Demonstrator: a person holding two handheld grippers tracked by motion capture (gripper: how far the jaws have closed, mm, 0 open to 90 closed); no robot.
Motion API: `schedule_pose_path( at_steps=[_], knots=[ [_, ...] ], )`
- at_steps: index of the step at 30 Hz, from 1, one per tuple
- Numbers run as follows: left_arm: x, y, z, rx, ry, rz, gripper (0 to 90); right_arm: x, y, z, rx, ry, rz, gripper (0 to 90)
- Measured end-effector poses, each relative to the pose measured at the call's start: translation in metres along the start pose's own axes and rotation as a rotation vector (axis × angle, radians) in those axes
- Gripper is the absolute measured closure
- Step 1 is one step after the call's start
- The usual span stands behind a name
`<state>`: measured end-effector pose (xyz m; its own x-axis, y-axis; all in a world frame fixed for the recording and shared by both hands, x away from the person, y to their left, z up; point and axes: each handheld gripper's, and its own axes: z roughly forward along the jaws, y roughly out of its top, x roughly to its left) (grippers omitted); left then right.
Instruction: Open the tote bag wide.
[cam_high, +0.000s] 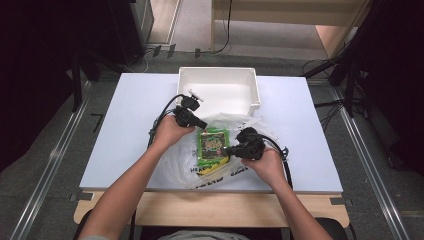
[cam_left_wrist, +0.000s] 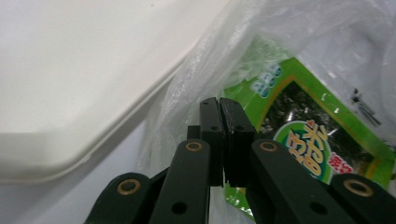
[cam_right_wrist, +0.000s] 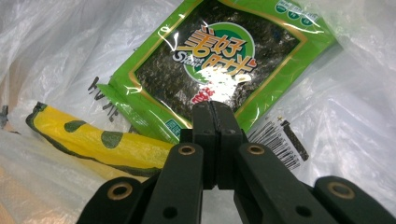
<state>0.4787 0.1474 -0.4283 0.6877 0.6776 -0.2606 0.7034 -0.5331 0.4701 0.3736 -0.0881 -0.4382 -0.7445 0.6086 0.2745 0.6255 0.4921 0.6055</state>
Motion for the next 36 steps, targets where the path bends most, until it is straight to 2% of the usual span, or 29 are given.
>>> schedule_pose_path(
  at_steps=[8,10,14,15,16,17,23,36],
  knots=[
    [0.014,-0.002,0.003,-0.016,0.046,-0.005,89.2,0.004,-0.006,-0.002,0.005,0.002,0.008,90.0],
    [0.018,-0.003,0.006,-0.022,0.039,-0.024,89.1,0.005,-0.007,-0.002,0.006,0.003,0.007,90.0],
    [0.022,-0.004,0.009,-0.034,0.013,-0.028,89.1,0.004,-0.010,-0.002,0.002,0.005,0.005,90.0],
    [0.022,-0.004,0.010,-0.033,0.014,-0.020,89.3,0.005,-0.011,-0.003,0.010,0.003,0.018,90.0],
    [0.021,-0.004,0.011,-0.037,0.014,-0.026,89.3,0.005,-0.012,-0.003,0.008,0.004,0.013,90.0],
    [0.021,-0.004,0.011,-0.025,0.020,-0.011,89.0,0.006,-0.013,-0.003,0.008,0.005,0.017,90.0],
    [0.018,-0.004,0.016,-0.012,0.018,0.001,88.7,0.011,-0.023,-0.006,0.005,0.003,0.012,90.0],
    [0.016,-0.005,0.019,-0.016,0.017,0.003,88.7,0.017,-0.052,-0.009,0.024,0.007,0.022,90.0]
  ],
)
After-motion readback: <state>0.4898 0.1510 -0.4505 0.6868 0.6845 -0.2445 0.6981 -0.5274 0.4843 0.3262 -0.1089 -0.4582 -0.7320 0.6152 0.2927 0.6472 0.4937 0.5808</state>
